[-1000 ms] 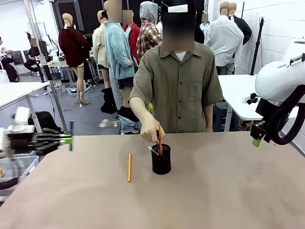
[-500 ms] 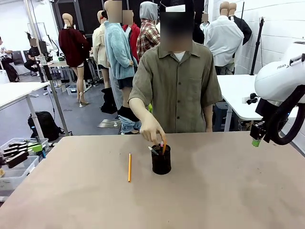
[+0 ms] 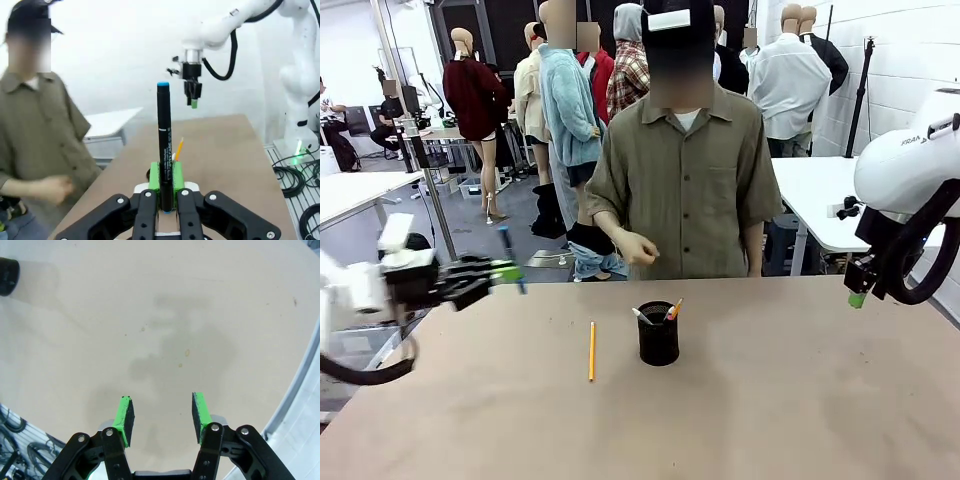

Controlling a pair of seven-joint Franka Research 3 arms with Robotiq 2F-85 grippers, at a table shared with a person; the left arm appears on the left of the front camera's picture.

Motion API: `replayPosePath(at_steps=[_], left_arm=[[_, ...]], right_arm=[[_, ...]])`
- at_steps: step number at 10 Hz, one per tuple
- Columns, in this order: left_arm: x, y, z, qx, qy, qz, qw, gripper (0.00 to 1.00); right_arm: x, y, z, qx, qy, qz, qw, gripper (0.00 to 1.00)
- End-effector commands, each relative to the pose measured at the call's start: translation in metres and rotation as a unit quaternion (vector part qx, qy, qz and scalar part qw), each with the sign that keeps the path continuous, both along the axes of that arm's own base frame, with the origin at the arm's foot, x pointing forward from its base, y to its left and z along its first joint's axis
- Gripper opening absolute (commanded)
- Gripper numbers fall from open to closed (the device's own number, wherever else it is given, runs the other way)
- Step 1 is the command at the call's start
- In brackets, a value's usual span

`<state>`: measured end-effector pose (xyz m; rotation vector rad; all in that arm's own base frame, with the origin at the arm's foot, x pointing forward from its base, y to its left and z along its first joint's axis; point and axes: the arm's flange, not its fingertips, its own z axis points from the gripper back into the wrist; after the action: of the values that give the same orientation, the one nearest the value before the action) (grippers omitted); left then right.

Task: Place the pens into the pen holder.
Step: Pick up a writing instrument from the table and place it into the Pen holder.

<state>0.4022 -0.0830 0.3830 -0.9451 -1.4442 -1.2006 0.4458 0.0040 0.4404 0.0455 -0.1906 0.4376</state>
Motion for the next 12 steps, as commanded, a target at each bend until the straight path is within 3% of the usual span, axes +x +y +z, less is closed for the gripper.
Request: replayPosePath(at_steps=[1, 4, 7, 12], left_arm=[[0.044, -0.054, 0.018, 0.028, 0.022, -0.01, 0.999, 0.0], [0.091, -0.124, 0.034, 0.081, 0.046, -0.035, 0.995, 0.0], [0.144, -0.177, 0.012, 0.122, 0.1, -0.126, 0.979, 0.0], [0.16, -0.22, -0.022, 0.163, 0.121, -0.155, 0.967, 0.0]], right_arm=[[-0.002, -0.002, -0.003, -0.014, -0.007, 0.001, 1.0, 0.6], [-0.002, -0.002, -0.003, -0.014, -0.007, 0.001, 1.0, 0.6], [-0.002, -0.002, -0.003, -0.014, -0.007, 0.001, 1.0, 0.6], [-0.002, -0.002, -0.003, -0.014, -0.007, 0.001, 1.0, 0.6]])
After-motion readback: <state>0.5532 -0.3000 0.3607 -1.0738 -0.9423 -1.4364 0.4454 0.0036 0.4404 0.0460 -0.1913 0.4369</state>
